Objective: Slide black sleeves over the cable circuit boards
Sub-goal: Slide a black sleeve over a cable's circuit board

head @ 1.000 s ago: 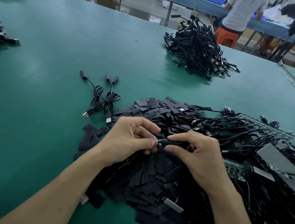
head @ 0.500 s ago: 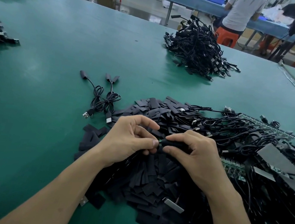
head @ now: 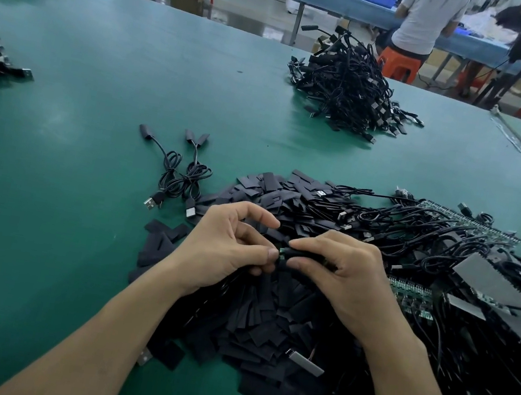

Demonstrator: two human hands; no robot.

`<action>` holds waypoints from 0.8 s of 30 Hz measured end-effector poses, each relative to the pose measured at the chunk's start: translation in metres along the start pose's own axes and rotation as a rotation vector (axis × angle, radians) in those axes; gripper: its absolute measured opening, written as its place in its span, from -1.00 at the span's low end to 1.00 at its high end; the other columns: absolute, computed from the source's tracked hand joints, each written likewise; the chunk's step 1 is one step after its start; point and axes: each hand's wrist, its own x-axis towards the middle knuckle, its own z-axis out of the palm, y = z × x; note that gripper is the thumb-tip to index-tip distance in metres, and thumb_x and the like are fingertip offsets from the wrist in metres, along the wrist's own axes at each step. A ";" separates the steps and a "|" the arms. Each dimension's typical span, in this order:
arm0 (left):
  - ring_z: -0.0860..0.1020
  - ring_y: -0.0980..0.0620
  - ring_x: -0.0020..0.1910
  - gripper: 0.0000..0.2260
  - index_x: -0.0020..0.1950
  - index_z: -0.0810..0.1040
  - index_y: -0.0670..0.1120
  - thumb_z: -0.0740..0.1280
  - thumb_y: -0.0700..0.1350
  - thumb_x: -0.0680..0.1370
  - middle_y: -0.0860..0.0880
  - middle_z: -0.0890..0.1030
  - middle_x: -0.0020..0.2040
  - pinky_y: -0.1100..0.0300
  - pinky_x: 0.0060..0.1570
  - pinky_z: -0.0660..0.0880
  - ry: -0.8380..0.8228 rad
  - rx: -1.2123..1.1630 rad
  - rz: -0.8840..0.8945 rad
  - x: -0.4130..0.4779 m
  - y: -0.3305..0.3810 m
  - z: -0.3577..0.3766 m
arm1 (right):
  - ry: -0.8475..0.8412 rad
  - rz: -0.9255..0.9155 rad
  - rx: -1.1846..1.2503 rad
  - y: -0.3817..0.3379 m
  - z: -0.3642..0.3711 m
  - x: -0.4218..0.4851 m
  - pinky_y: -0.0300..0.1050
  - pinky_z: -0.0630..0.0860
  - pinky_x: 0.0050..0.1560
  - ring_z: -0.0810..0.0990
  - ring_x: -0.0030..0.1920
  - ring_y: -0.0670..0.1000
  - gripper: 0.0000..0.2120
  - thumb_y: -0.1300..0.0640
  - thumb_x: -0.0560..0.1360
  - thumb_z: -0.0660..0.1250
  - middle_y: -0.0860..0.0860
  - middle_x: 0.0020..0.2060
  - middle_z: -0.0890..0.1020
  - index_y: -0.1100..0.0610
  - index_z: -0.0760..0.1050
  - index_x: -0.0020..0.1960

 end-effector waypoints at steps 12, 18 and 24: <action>0.67 -0.05 -0.34 -0.74 0.01 0.54 -0.16 0.49 -0.40 0.44 -0.23 0.70 -0.24 0.24 -0.35 0.55 0.022 0.006 -0.024 0.001 0.002 0.001 | -0.008 -0.008 -0.040 0.001 0.003 0.000 -0.47 0.35 -0.10 0.54 -0.14 -0.27 -0.85 0.14 0.46 0.51 -0.16 -0.18 0.60 0.08 0.68 0.03; 0.68 -0.04 -0.32 -0.78 0.00 0.57 -0.15 0.51 -0.35 0.45 -0.19 0.70 -0.24 0.23 -0.33 0.56 0.028 0.024 -0.037 0.000 0.002 0.003 | -0.025 0.009 -0.035 0.003 0.002 -0.001 -0.47 0.36 -0.11 0.54 -0.13 -0.28 -0.75 0.13 0.41 0.55 -0.15 -0.16 0.62 0.07 0.68 0.09; 0.66 -0.02 -0.35 -0.77 -0.03 0.53 -0.16 0.50 -0.37 0.44 -0.22 0.70 -0.24 0.25 -0.35 0.54 0.026 0.007 -0.041 0.000 0.005 0.004 | 0.020 -0.032 -0.025 0.003 0.004 -0.002 -0.21 0.54 -0.06 0.63 -0.10 -0.12 -0.80 0.13 0.43 0.52 -0.06 -0.13 0.66 0.11 0.69 0.05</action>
